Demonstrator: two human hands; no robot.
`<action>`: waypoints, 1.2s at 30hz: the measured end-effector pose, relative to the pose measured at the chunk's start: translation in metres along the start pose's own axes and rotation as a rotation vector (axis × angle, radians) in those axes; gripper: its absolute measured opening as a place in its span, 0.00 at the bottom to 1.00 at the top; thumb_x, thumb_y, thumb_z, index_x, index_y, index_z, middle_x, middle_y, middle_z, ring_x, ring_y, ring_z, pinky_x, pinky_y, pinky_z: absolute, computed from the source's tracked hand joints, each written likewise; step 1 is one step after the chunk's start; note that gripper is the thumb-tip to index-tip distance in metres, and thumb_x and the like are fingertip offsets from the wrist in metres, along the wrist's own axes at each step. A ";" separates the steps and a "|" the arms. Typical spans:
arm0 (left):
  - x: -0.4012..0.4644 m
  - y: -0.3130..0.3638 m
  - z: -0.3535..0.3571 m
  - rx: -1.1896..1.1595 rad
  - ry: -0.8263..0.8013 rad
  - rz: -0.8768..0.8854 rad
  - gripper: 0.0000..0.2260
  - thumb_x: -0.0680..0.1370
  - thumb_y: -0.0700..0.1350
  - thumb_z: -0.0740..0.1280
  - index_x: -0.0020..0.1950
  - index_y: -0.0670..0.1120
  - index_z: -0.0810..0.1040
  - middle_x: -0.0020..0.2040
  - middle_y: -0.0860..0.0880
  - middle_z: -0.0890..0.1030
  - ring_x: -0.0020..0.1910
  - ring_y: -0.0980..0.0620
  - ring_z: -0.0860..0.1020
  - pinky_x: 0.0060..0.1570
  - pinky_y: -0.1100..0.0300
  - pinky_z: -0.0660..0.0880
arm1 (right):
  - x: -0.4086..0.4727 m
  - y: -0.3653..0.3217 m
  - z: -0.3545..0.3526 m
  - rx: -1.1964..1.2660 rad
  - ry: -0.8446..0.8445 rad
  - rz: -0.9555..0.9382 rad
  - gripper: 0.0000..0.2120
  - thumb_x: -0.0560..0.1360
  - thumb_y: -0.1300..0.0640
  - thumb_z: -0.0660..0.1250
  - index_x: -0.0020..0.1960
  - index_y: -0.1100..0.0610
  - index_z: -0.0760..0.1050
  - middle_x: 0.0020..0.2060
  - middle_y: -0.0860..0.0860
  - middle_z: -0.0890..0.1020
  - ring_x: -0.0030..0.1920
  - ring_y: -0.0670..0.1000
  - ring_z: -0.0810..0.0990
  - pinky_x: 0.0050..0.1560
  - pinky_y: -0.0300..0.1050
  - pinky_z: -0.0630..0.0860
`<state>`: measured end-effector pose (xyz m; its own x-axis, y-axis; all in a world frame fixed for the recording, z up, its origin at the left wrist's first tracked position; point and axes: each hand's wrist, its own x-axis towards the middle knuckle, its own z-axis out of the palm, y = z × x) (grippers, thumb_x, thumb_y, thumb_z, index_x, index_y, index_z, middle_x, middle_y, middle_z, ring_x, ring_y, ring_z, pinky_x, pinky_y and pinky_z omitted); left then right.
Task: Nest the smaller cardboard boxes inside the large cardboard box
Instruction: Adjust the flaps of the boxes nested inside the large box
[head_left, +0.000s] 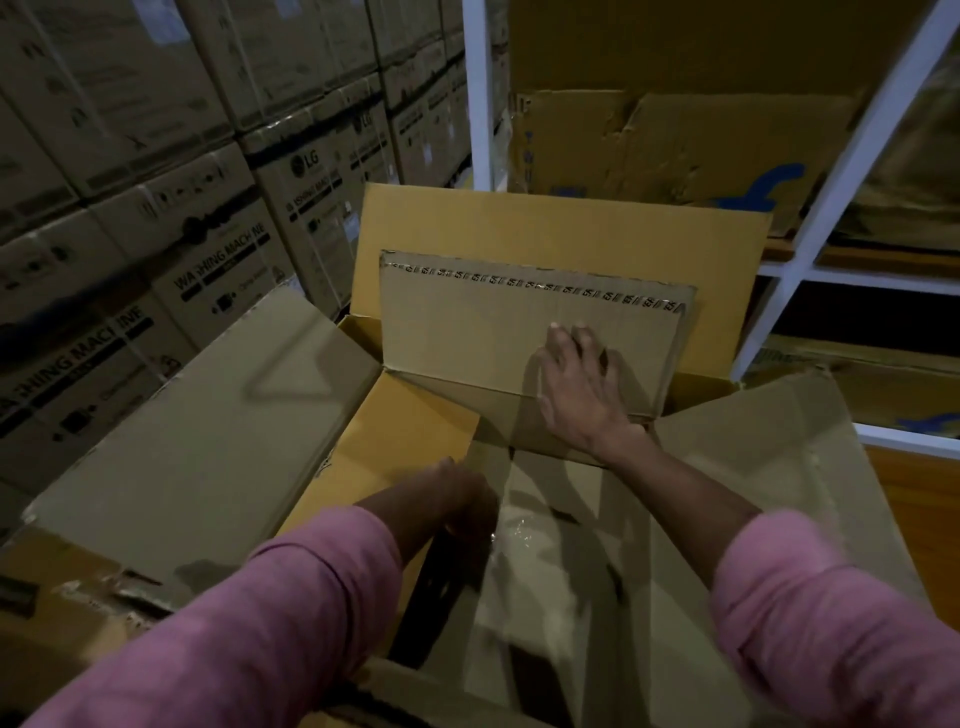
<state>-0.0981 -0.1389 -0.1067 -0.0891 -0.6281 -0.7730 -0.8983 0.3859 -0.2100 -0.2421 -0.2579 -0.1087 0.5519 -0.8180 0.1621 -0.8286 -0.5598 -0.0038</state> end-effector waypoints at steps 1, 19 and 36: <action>-0.004 0.003 0.001 0.048 -0.050 0.005 0.25 0.82 0.57 0.65 0.76 0.49 0.69 0.73 0.44 0.72 0.72 0.42 0.70 0.70 0.41 0.65 | -0.004 -0.003 0.002 0.011 0.012 -0.011 0.28 0.79 0.49 0.66 0.75 0.55 0.64 0.80 0.57 0.53 0.80 0.64 0.48 0.73 0.74 0.58; -0.085 -0.066 0.019 0.142 0.322 -0.647 0.20 0.83 0.57 0.59 0.68 0.47 0.76 0.62 0.42 0.80 0.64 0.41 0.77 0.69 0.36 0.62 | -0.026 -0.093 -0.008 0.162 -0.590 -0.289 0.15 0.79 0.51 0.65 0.62 0.57 0.76 0.58 0.60 0.81 0.58 0.62 0.81 0.53 0.51 0.79; -0.088 -0.129 0.099 -0.907 0.256 -0.778 0.38 0.79 0.60 0.66 0.83 0.53 0.50 0.83 0.50 0.38 0.78 0.35 0.31 0.61 0.15 0.51 | -0.029 -0.188 -0.026 0.050 -0.605 -0.516 0.20 0.80 0.49 0.65 0.69 0.57 0.72 0.62 0.61 0.80 0.63 0.63 0.78 0.59 0.55 0.77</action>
<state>0.0685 -0.0665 -0.0707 0.6157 -0.6358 -0.4654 -0.7152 -0.6989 0.0086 -0.1045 -0.1256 -0.0865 0.8319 -0.3761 -0.4081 -0.4575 -0.8810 -0.1207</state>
